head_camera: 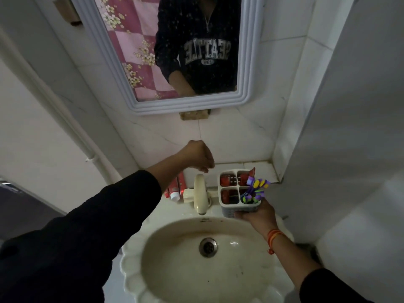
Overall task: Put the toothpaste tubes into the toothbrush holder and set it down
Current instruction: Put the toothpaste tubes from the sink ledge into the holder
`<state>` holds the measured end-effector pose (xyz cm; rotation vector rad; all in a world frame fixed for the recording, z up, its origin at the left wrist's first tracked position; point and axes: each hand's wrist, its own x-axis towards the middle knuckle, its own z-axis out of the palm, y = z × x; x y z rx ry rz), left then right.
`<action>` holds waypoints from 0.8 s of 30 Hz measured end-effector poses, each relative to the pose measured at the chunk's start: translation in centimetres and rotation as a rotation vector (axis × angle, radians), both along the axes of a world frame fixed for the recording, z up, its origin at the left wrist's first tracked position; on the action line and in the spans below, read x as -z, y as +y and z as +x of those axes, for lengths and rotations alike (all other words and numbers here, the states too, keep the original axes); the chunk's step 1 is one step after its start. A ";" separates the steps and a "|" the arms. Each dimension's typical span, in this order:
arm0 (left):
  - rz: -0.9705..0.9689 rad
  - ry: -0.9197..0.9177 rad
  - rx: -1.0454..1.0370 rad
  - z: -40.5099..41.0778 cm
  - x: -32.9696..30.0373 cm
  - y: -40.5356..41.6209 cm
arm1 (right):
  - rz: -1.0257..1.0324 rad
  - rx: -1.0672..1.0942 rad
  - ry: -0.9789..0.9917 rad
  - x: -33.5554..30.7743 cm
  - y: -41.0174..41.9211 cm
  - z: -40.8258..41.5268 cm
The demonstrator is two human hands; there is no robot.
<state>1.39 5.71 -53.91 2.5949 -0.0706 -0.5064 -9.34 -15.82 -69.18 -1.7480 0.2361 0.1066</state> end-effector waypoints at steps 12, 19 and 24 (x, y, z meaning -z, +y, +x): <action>0.319 0.018 -0.287 0.8 9.2 5.2 | 0.021 0.024 0.007 1.6 0.0 0.7; 0.246 0.064 -0.385 1.6 11.0 4.6 | 0.022 0.033 0.025 2.3 0.0 1.0; 0.184 0.020 -0.398 1.6 10.6 4.5 | -0.008 0.048 0.052 2.6 -0.1 1.0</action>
